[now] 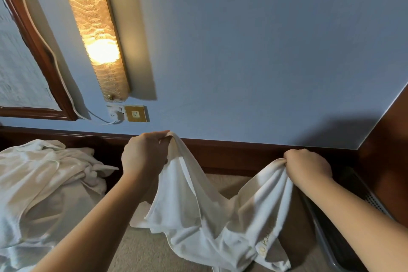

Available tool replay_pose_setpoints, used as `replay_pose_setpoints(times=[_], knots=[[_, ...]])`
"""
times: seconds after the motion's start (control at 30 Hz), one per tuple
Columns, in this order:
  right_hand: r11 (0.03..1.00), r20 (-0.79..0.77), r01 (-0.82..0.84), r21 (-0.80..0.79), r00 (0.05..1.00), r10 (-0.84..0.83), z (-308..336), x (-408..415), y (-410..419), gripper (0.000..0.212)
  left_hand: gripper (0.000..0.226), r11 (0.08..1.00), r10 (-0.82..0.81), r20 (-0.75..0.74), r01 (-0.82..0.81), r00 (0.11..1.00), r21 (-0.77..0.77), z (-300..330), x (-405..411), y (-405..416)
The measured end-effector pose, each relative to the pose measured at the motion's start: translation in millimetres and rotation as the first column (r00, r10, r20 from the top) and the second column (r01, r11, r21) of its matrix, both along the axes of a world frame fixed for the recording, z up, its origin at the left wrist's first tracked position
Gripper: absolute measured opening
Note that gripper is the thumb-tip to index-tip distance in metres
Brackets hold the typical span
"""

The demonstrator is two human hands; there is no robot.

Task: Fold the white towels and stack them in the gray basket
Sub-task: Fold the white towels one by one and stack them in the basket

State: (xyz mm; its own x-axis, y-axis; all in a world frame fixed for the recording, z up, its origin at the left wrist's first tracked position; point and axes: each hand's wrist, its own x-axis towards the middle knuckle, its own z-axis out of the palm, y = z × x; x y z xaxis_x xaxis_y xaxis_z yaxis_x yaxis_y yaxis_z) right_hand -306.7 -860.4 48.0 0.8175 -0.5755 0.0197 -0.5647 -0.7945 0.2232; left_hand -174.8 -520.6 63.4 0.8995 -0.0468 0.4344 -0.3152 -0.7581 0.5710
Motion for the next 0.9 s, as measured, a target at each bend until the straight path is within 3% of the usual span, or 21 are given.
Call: replay_pose_setpoints(times=[0.1, 0.17, 0.23, 0.3, 0.43, 0.5, 0.57, 0.63, 0.67, 0.73, 0.77, 0.8, 0.83, 0.9], knots=[[0.962, 0.266, 0.007, 0.271, 0.961, -0.082, -12, -2, -4, 0.026, 0.022, 0.966, -0.076, -0.033, 0.066, 0.997, -0.249, -11, -9, -11], [0.904, 0.458, -0.092, 0.417, 0.881, -0.121, -19, -6, 5, 0.026, 0.023, 0.945, -0.134, 0.018, 0.133, 0.991, -0.3, -18, -18, -21], [0.867, 0.612, -0.243, 0.435, 0.786, -0.087, -28, -16, 25, 0.026, 0.027, 0.942, -0.176, 0.095, 0.196, 0.98, -0.272, -23, -32, -29], [0.871, 0.752, -0.367, 0.327, 0.659, -0.005, -38, -25, 42, 0.023, 0.033, 0.919, -0.234, 0.099, 0.253, 0.967, -0.301, -27, -46, -36], [0.848, 0.881, -0.506, 0.16, 0.46, 0.108, -51, -37, 63, 0.019, 0.019, 0.839, -0.304, 0.07, 0.301, 0.95, -0.452, -35, -75, -49], [0.829, 0.898, -0.515, 0.215, 0.439, 0.04, -51, -44, 75, 0.025, 0.012, 0.854, -0.248, 0.045, 0.24, 0.968, -0.462, -43, -82, -55], [0.771, 0.863, -0.492, 0.405, 0.483, -0.146, -48, -51, 86, 0.04, 0.013, 0.858, -0.235, -0.048, 0.184, 0.971, -0.479, -49, -88, -60], [0.609, 0.739, -0.44, 0.66, 0.526, -0.421, -46, -54, 94, 0.054, 0.017, 0.836, -0.274, -0.144, 0.162, 0.951, -0.524, -54, -96, -65], [0.474, 0.625, -0.407, 0.78, 0.535, -0.569, -47, -53, 98, 0.059, 0.021, 0.816, -0.297, -0.184, 0.149, 0.937, -0.559, -56, -101, -67], [0.071, 0.284, -0.421, 0.904, 0.469, -0.836, -50, -50, 105, 0.058, 0.035, 0.771, -0.344, -0.265, 0.11, 0.901, -0.627, -61, -108, -73], [-0.135, 0.085, -0.452, 0.882, 0.432, -0.898, -55, -48, 106, 0.047, 0.042, 0.747, -0.369, -0.314, 0.077, 0.875, -0.661, -64, -110, -76], [-0.276, -0.072, -0.46, 0.844, 0.412, -0.908, -58, -47, 108, 0.032, 0.048, 0.718, -0.395, -0.362, 0.037, 0.844, -0.696, -68, -112, -78], [-0.372, -0.173, -0.442, 0.816, 0.427, -0.888, -59, -49, 110, 0.021, 0.054, 0.688, -0.42, -0.404, -0.005, 0.812, -0.726, -73, -114, -80], [-0.465, -0.248, -0.402, 0.789, 0.485, -0.839, -61, -53, 113, 0.019, 0.065, 0.624, -0.476, -0.46, -0.081, 0.75, -0.777, -85, -116, -81]])
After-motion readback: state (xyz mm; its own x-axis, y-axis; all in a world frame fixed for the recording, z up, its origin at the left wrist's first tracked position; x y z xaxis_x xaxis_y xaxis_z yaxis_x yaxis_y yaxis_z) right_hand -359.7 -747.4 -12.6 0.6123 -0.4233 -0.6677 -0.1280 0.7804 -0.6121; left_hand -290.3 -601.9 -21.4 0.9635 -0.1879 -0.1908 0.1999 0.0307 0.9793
